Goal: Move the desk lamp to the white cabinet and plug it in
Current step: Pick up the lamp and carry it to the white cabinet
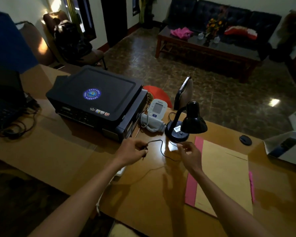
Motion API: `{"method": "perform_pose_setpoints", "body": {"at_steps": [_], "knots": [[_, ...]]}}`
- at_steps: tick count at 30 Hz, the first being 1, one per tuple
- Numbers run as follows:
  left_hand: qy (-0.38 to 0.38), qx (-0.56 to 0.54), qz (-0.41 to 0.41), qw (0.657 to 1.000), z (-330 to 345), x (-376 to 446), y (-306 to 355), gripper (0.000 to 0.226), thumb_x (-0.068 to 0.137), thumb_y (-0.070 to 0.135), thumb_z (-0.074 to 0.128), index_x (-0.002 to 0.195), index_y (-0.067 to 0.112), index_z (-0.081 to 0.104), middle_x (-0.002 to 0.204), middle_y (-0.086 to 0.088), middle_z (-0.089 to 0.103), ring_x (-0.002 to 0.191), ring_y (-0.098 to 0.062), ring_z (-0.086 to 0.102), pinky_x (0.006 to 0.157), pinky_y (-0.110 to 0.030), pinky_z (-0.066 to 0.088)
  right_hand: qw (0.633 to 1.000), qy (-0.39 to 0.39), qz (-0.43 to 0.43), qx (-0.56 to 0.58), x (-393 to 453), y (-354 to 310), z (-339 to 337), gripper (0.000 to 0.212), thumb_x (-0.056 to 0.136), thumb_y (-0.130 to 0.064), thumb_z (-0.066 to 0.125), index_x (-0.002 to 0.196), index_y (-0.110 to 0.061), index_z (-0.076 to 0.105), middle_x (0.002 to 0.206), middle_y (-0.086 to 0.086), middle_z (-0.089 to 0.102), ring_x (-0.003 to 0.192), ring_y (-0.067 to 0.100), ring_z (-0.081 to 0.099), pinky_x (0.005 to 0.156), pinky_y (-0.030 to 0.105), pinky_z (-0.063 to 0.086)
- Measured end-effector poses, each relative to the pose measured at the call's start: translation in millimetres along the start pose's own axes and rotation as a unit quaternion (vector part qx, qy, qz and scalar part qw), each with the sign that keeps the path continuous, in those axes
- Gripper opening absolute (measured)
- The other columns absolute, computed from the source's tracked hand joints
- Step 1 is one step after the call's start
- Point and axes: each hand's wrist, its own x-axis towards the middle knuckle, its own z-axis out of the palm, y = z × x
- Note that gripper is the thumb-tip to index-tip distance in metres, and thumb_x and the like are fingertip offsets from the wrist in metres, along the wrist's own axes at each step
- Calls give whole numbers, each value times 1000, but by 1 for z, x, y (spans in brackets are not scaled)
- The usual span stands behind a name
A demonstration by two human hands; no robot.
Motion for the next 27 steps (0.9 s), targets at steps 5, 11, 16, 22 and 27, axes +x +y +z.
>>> {"method": "perform_pose_setpoints", "body": {"at_steps": [5,11,16,22,27], "knots": [[54,7,-46,998,5,15,-6,26,85,22,73,110,18,72,99,5,73,89,-3,67,78,-22,57,996,10,52,-65,57,43,5,49,82,-19,81,123,-5,58,116,16,62,108,34,59,84,46,52],[85,24,-100,991,12,23,-24,31,87,21,72,117,15,69,106,2,72,93,-6,64,66,-4,43,989,-76,48,-115,117,56,23,62,80,-41,81,125,-5,57,122,16,62,119,36,57,97,47,49],[109,15,-116,987,10,20,-33,29,86,21,72,115,18,69,103,5,71,94,-4,63,72,-9,44,983,-127,112,-70,136,70,30,79,71,-50,85,127,-3,54,121,10,58,117,28,56,91,29,54],[112,11,-117,987,13,16,-37,25,85,21,72,110,27,69,95,17,68,94,4,62,75,-15,49,935,-278,221,8,137,84,31,29,77,-46,81,93,-26,68,84,-16,68,60,-9,65,48,4,45],[114,25,-119,986,23,14,-32,31,86,21,72,117,16,70,105,2,72,98,-10,65,80,-26,55,944,-241,212,-72,130,84,39,86,70,-70,75,137,-23,52,135,-1,57,132,14,52,97,19,50]]}}
